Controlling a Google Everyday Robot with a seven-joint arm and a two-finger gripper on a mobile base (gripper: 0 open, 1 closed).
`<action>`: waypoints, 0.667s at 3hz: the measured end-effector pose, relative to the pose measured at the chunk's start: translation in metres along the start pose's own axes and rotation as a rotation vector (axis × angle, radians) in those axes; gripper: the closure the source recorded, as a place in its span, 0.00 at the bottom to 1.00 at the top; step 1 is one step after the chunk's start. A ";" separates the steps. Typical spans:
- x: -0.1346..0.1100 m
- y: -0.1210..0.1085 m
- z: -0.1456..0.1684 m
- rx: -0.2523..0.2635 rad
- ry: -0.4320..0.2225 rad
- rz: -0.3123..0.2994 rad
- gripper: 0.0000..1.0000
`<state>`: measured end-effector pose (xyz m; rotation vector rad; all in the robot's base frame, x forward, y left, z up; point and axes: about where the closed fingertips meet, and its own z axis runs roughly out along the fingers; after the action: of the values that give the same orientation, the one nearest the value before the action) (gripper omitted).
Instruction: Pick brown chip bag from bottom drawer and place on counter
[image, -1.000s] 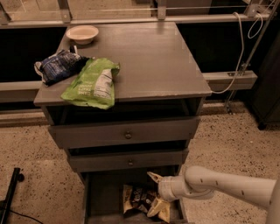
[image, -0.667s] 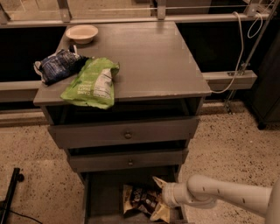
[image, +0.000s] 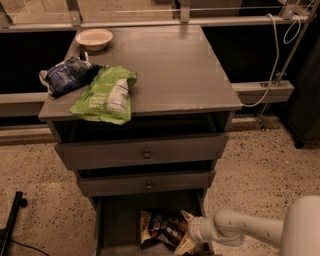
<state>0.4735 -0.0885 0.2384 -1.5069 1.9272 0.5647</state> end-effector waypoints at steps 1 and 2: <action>0.019 -0.002 0.018 -0.009 0.013 0.037 0.07; 0.025 -0.006 0.036 -0.018 -0.028 0.071 0.26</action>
Offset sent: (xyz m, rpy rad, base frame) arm 0.0215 0.0091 -0.0611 0.1040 0.0713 -0.0615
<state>0.4827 -0.0838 0.1954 -1.4385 1.9653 0.6331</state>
